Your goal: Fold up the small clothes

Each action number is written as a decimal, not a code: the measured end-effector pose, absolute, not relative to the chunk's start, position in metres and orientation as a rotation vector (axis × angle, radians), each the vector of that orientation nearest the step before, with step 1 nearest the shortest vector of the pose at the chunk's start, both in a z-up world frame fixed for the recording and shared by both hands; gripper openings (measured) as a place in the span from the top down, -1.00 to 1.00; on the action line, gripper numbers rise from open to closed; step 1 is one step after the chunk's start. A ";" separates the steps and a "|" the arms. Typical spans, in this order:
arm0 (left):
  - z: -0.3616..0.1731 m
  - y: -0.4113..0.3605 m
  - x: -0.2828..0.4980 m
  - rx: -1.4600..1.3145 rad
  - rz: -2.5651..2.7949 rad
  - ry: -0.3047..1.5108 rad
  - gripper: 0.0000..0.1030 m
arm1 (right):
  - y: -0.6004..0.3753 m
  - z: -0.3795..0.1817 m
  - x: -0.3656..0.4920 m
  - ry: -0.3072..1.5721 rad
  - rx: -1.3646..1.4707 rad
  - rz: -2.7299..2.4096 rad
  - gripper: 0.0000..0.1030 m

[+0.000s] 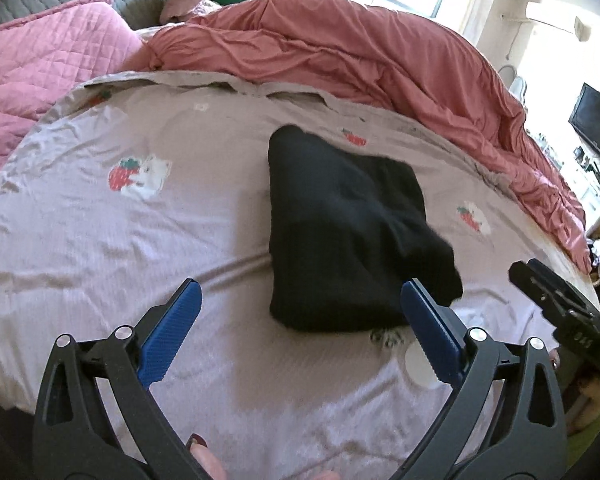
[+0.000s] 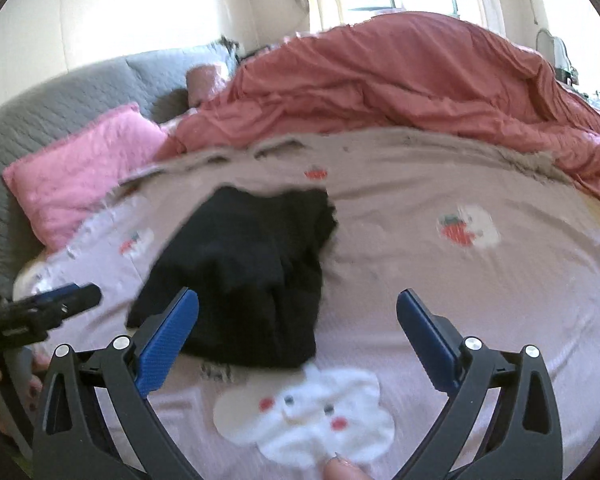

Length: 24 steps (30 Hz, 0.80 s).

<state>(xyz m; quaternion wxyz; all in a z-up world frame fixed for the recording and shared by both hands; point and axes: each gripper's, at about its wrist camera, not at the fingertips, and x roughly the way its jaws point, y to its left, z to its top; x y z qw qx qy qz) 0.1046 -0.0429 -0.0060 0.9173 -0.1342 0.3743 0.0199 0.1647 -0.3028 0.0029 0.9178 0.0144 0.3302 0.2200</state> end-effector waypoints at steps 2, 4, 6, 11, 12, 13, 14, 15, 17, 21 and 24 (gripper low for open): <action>-0.011 -0.043 0.102 -0.276 0.043 0.785 -0.81 | -0.301 -0.007 0.162 0.716 0.024 0.445 -0.91; -0.016 -0.043 0.099 -0.282 0.047 0.798 -0.81 | -0.299 -0.017 0.159 0.747 0.011 0.438 -0.91; -0.019 -0.042 0.097 -0.289 0.045 0.808 -0.81 | -0.296 -0.023 0.155 0.766 0.005 0.436 -0.91; -0.022 -0.042 0.093 -0.282 0.060 0.816 -0.81 | -0.290 -0.026 0.152 0.777 -0.001 0.442 -0.91; -0.022 -0.042 0.092 -0.283 0.060 0.815 -0.81 | -0.289 -0.026 0.152 0.776 0.000 0.443 -0.91; -0.022 -0.042 0.092 -0.283 0.059 0.815 -0.81 | -0.289 -0.025 0.153 0.774 0.000 0.445 -0.91; -0.022 -0.042 0.092 -0.283 0.060 0.816 -0.81 | -0.289 -0.024 0.153 0.773 -0.001 0.446 -0.91; -0.022 -0.042 0.092 -0.282 0.062 0.816 -0.81 | -0.289 -0.023 0.153 0.771 -0.003 0.445 -0.91; -0.022 -0.041 0.091 -0.282 0.065 0.818 -0.81 | -0.288 -0.023 0.154 0.773 -0.001 0.445 -0.91; -0.022 -0.041 0.091 -0.282 0.070 0.821 -0.81 | -0.289 -0.022 0.154 0.772 -0.003 0.442 -0.91; -0.022 -0.042 0.090 -0.277 0.073 0.824 -0.81 | -0.288 -0.022 0.154 0.773 -0.002 0.440 -0.91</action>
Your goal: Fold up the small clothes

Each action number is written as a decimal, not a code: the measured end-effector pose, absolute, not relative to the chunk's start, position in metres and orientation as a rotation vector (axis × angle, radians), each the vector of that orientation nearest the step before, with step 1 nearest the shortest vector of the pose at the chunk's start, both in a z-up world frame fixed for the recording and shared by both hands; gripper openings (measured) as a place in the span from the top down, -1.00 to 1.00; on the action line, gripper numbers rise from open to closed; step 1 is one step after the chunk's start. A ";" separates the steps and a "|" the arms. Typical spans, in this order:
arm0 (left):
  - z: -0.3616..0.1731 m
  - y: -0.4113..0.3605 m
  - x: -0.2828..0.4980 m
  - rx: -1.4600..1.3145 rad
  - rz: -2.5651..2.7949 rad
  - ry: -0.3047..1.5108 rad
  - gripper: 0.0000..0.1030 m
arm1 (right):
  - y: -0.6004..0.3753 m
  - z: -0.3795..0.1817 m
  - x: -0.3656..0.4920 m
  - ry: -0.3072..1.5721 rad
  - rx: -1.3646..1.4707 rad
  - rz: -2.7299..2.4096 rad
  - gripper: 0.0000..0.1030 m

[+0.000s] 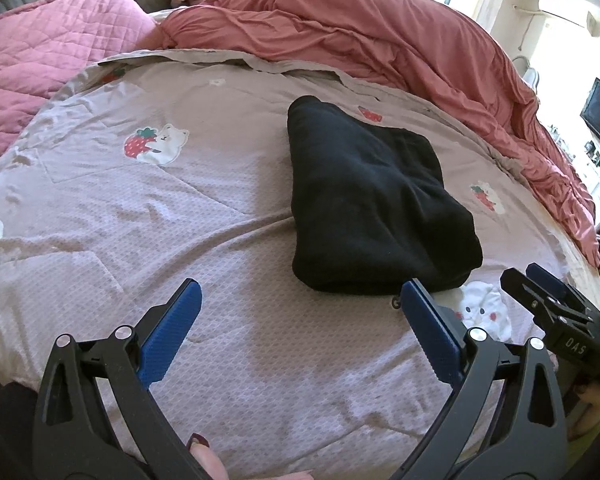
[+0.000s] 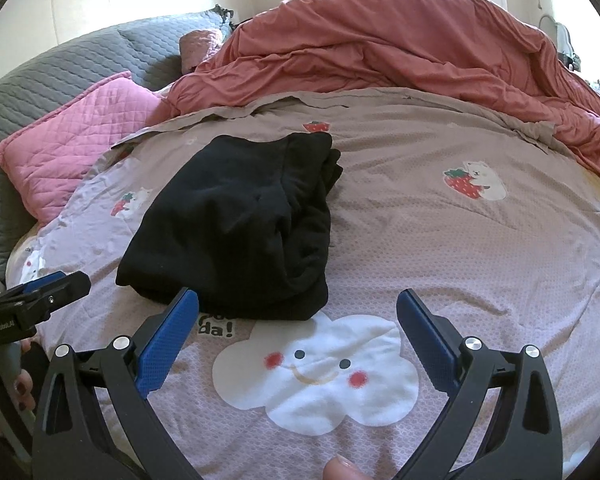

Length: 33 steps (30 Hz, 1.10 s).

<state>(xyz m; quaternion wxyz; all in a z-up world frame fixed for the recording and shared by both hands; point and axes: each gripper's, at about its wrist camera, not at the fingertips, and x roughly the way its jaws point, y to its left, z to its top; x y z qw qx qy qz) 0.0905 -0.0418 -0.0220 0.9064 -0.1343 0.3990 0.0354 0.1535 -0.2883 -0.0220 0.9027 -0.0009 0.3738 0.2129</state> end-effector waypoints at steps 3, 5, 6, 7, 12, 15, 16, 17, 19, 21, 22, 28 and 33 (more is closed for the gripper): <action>-0.022 -0.043 0.090 -0.276 0.074 0.823 -0.81 | -0.287 -0.022 0.153 0.772 -0.004 0.437 -0.91; -0.021 -0.042 0.089 -0.275 0.076 0.822 -0.81 | -0.288 -0.021 0.152 0.771 -0.003 0.435 -0.91; -0.022 -0.042 0.090 -0.276 0.074 0.822 -0.81 | -0.288 -0.022 0.152 0.773 -0.003 0.436 -0.91; -0.021 -0.042 0.089 -0.276 0.076 0.822 -0.81 | -0.287 -0.022 0.152 0.772 -0.004 0.432 -0.91; -0.020 -0.041 0.088 -0.277 0.082 0.822 -0.81 | -0.289 -0.023 0.152 0.777 -0.007 0.439 -0.91; -0.020 -0.040 0.088 -0.280 0.081 0.826 -0.81 | -0.290 -0.024 0.153 0.778 -0.010 0.438 -0.91; -0.020 -0.040 0.088 -0.280 0.081 0.826 -0.81 | -0.290 -0.024 0.153 0.778 -0.010 0.439 -0.91; -0.020 -0.041 0.088 -0.280 0.083 0.826 -0.81 | -0.290 -0.024 0.153 0.777 -0.011 0.438 -0.91; -0.021 -0.041 0.088 -0.280 0.082 0.828 -0.81 | -0.290 -0.024 0.153 0.777 -0.012 0.439 -0.91; -0.020 -0.040 0.087 -0.275 0.086 0.828 -0.81 | -0.290 -0.024 0.153 0.778 -0.012 0.436 -0.91; -0.020 -0.040 0.087 -0.274 0.087 0.828 -0.81 | -0.290 -0.024 0.154 0.779 -0.011 0.435 -0.91; -0.021 -0.039 0.086 -0.278 0.090 0.827 -0.81 | -0.289 -0.024 0.153 0.777 -0.013 0.435 -0.91; -0.021 -0.039 0.086 -0.277 0.095 0.827 -0.81 | -0.289 -0.024 0.153 0.780 -0.013 0.436 -0.91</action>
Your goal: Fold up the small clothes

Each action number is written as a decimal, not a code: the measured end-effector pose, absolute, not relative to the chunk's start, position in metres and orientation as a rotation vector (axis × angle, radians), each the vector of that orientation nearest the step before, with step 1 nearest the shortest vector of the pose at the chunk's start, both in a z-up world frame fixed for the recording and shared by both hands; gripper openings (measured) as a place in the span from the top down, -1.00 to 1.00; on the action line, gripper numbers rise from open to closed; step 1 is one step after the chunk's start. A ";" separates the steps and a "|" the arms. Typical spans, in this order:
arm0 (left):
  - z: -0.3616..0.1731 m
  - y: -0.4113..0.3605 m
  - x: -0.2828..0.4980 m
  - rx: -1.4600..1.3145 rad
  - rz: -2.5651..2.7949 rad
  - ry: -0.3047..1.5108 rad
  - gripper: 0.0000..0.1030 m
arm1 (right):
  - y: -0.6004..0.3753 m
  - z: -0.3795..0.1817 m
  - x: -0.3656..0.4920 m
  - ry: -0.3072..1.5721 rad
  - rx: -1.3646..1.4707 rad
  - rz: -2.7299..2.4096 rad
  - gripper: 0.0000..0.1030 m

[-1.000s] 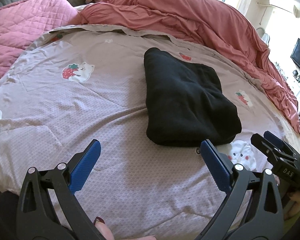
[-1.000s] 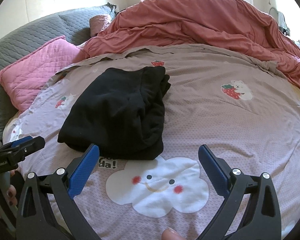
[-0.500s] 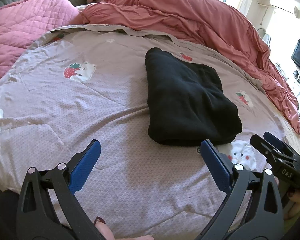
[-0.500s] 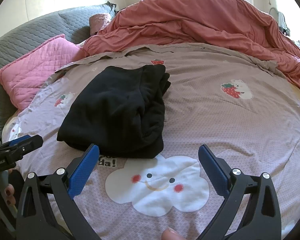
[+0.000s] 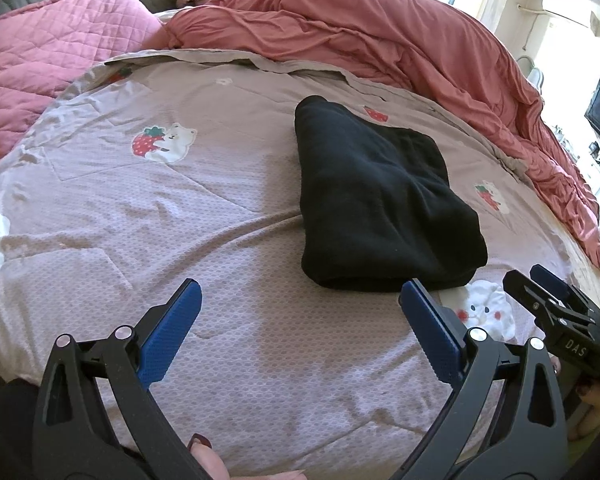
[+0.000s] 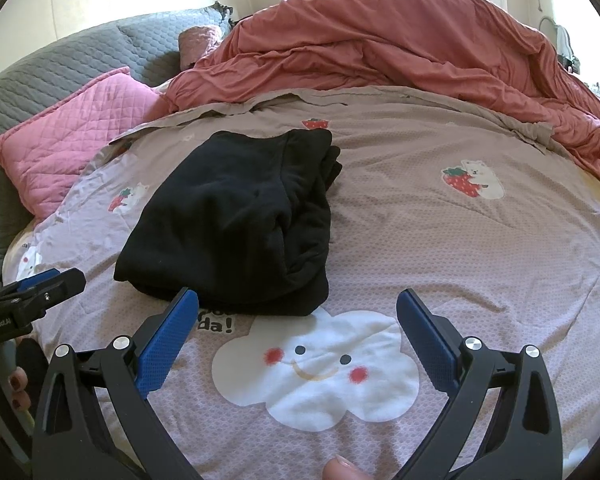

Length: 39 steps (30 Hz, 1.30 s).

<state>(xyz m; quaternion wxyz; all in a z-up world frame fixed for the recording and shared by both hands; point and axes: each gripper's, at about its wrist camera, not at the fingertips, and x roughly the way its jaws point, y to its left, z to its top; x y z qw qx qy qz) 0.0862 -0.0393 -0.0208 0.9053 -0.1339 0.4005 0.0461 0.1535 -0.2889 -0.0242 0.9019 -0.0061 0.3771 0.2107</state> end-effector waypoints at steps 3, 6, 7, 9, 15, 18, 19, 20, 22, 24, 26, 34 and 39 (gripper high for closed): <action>-0.021 -0.039 0.086 -0.268 0.104 0.829 -0.81 | -0.289 -0.024 0.153 0.781 -0.012 0.437 -0.91; -0.021 -0.039 0.086 -0.270 0.106 0.831 -0.81 | -0.288 -0.024 0.153 0.783 -0.014 0.435 -0.91; -0.021 -0.040 0.086 -0.269 0.107 0.831 -0.81 | -0.288 -0.024 0.153 0.782 -0.014 0.436 -0.91; -0.021 -0.039 0.086 -0.269 0.107 0.832 -0.81 | -0.288 -0.024 0.153 0.780 -0.016 0.433 -0.91; -0.022 -0.039 0.087 -0.267 0.111 0.837 -0.81 | -0.288 -0.024 0.152 0.783 -0.013 0.432 -0.91; -0.023 -0.038 0.086 -0.266 0.113 0.839 -0.81 | -0.288 -0.024 0.153 0.782 -0.016 0.434 -0.91; -0.023 -0.038 0.086 -0.265 0.113 0.839 -0.81 | -0.287 -0.024 0.153 0.781 -0.016 0.432 -0.91; -0.024 -0.038 0.086 -0.266 0.115 0.840 -0.81 | -0.288 -0.024 0.152 0.782 -0.016 0.433 -0.91; -0.023 -0.038 0.086 -0.265 0.113 0.839 -0.81 | -0.287 -0.024 0.153 0.782 -0.014 0.432 -0.91; -0.023 -0.038 0.086 -0.266 0.114 0.839 -0.81 | -0.288 -0.024 0.153 0.784 -0.016 0.435 -0.91; -0.024 -0.039 0.086 -0.266 0.113 0.839 -0.81 | -0.287 -0.024 0.153 0.784 -0.014 0.433 -0.91; -0.025 -0.038 0.085 -0.276 0.109 0.845 -0.81 | -0.287 -0.025 0.153 0.790 -0.012 0.432 -0.91; -0.025 -0.037 0.084 -0.277 0.108 0.846 -0.81 | -0.287 -0.027 0.152 0.798 -0.013 0.421 -0.91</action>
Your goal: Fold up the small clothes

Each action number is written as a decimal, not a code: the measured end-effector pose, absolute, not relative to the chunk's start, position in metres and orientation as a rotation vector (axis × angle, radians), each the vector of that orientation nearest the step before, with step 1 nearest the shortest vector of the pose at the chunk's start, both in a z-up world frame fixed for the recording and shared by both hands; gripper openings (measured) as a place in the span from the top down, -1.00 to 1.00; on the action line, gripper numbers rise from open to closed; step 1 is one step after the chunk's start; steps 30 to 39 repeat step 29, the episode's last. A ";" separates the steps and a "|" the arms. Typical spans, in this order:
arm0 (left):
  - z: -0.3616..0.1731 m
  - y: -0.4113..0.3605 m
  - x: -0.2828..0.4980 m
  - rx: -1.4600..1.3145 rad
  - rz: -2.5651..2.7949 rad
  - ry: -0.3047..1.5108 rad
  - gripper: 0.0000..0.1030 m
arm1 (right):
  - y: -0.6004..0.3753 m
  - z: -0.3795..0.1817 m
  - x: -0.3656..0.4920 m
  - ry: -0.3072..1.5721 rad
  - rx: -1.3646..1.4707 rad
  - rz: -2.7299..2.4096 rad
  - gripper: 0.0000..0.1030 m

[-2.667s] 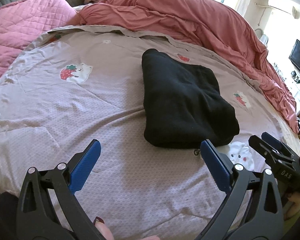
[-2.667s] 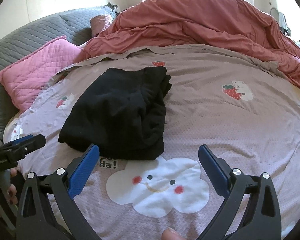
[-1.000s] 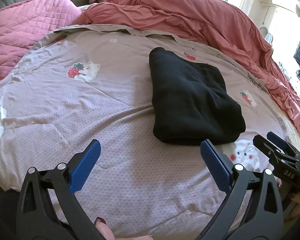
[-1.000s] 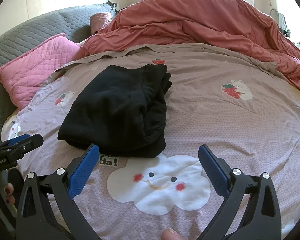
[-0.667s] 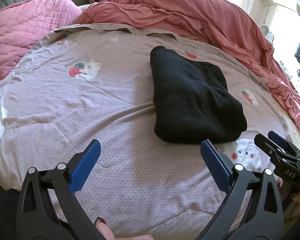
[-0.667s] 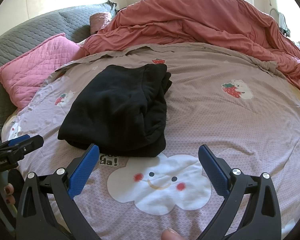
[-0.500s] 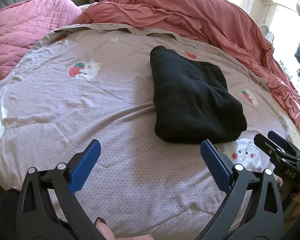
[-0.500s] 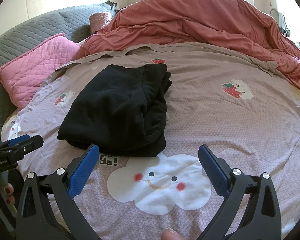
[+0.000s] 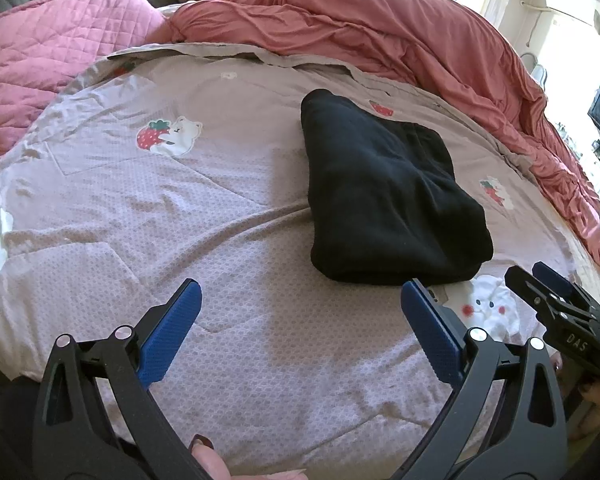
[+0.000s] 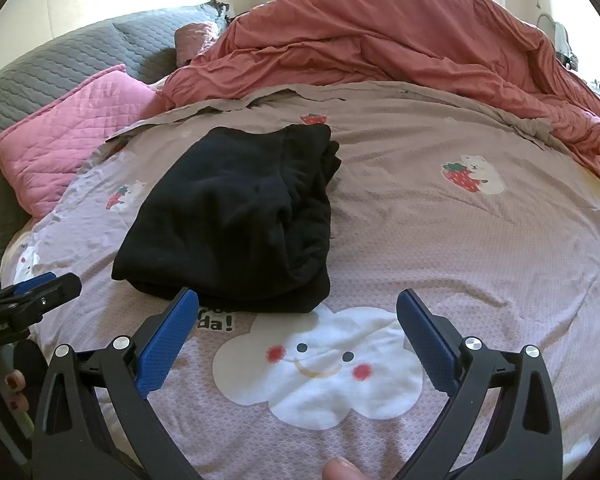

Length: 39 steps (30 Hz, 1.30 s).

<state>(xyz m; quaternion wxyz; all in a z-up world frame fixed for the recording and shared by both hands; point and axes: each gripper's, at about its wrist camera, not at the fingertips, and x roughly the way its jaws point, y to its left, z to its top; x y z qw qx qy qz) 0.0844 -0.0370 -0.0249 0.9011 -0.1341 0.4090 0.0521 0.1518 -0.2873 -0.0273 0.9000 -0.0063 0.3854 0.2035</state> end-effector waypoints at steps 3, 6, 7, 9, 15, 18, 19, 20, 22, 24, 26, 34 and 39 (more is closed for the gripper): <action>-0.025 -0.037 0.084 -0.275 0.110 0.849 -0.82 | -0.288 -0.028 0.154 0.803 -0.011 0.411 -0.91; -0.027 -0.036 0.084 -0.268 0.105 0.855 -0.81 | -0.289 -0.028 0.157 0.809 -0.007 0.398 -0.91; -0.027 -0.036 0.084 -0.263 0.106 0.855 -0.81 | -0.290 -0.029 0.157 0.811 -0.007 0.392 -0.91; -0.028 -0.036 0.085 -0.254 0.106 0.858 -0.81 | -0.292 -0.030 0.159 0.815 -0.005 0.377 -0.91; -0.033 -0.026 0.089 -0.251 0.136 0.884 -0.81 | -0.305 -0.035 0.163 0.832 -0.002 0.291 -0.91; -0.037 -0.005 0.090 -0.286 0.167 0.892 -0.81 | -0.335 -0.037 0.163 0.823 0.046 0.143 -0.91; -0.036 0.005 0.091 -0.296 0.175 0.892 -0.81 | -0.350 -0.037 0.162 0.809 0.069 0.076 -0.91; -0.036 0.015 0.092 -0.307 0.186 0.889 -0.81 | -0.367 -0.037 0.161 0.796 0.087 0.011 -0.91; -0.033 0.046 0.093 -0.334 0.240 0.872 -0.81 | -0.419 -0.036 0.158 0.790 0.139 -0.170 -0.91; -0.034 0.088 0.098 -0.347 0.330 0.869 -0.81 | -0.478 -0.038 0.148 0.781 0.214 -0.337 -0.91; -0.039 0.140 0.102 -0.373 0.421 0.879 -0.81 | -0.537 -0.042 0.130 0.789 0.281 -0.524 -0.91; -0.045 0.204 0.107 -0.379 0.554 0.890 -0.82 | -0.637 -0.055 0.074 0.785 0.396 -0.852 -0.91; -0.045 0.204 0.107 -0.379 0.554 0.890 -0.82 | -0.637 -0.055 0.074 0.785 0.396 -0.852 -0.91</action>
